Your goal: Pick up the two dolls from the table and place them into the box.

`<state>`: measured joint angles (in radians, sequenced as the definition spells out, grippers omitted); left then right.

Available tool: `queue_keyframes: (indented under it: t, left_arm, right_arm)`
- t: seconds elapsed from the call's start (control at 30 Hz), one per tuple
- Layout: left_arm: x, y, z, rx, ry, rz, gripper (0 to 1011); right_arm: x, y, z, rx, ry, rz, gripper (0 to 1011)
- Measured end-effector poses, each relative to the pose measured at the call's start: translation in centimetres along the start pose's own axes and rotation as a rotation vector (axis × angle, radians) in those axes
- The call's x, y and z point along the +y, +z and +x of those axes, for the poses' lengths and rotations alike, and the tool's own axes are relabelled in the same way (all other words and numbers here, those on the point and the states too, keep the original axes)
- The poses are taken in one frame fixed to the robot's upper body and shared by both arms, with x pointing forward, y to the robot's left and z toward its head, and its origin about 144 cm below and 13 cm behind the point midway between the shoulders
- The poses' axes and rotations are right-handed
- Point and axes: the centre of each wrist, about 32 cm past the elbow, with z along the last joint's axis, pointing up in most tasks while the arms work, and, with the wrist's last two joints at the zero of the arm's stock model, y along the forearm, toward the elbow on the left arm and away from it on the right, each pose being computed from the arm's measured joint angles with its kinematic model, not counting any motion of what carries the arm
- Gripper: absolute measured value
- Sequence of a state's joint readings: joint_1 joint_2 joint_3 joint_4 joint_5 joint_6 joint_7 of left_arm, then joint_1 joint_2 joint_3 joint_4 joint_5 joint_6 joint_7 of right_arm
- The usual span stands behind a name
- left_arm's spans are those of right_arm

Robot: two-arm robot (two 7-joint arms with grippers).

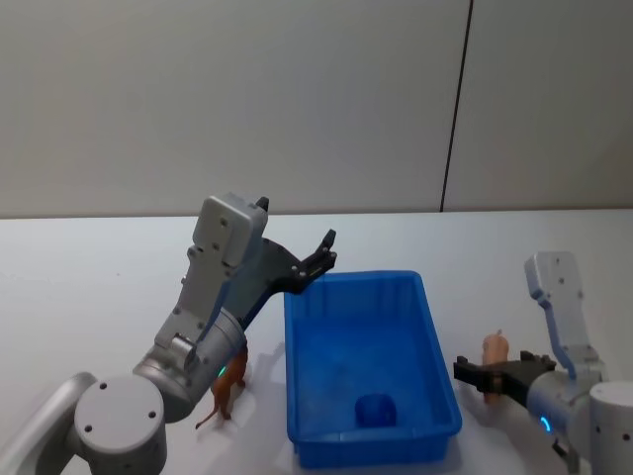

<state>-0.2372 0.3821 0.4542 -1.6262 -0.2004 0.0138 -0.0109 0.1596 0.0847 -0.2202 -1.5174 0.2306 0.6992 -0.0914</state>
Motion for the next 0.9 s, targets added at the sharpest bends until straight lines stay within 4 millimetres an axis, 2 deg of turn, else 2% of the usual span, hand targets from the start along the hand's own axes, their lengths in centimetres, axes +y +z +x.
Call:
queue_keyframes:
  t: [0.07, 0.37, 0.4, 0.73, 0.77, 0.9]
  left_arm:
    - [0.00, 0.00, 0.00, 0.000, 0.000, 0.000, 1005]
    - [0.00, 0.00, 0.00, 0.000, 0.000, 0.000, 1005]
    - [0.00, 0.00, 0.00, 0.000, 0.000, 0.000, 1005]
    - [0.00, 0.00, 0.00, 0.000, 0.000, 0.000, 1005]
    - [0.00, 0.00, 0.00, 0.000, 0.000, 0.000, 1006]
    - [0.00, 0.00, 0.00, 0.000, 0.000, 0.000, 1006]
  right_arm:
    - [0.09, -0.03, -0.03, 0.000, -0.001, -0.002, 1004]
    - [0.48, -0.15, -0.13, 0.000, -0.004, -0.011, 801]
    - [0.52, -0.15, -0.14, 0.000, -0.004, -0.012, 747]
    - [0.68, -0.20, -0.18, 0.000, -0.006, -0.015, 468]
    - [0.69, -0.20, -0.18, 0.000, -0.006, -0.015, 412]
    - [0.69, -0.20, -0.17, 0.001, -0.006, -0.013, 381]
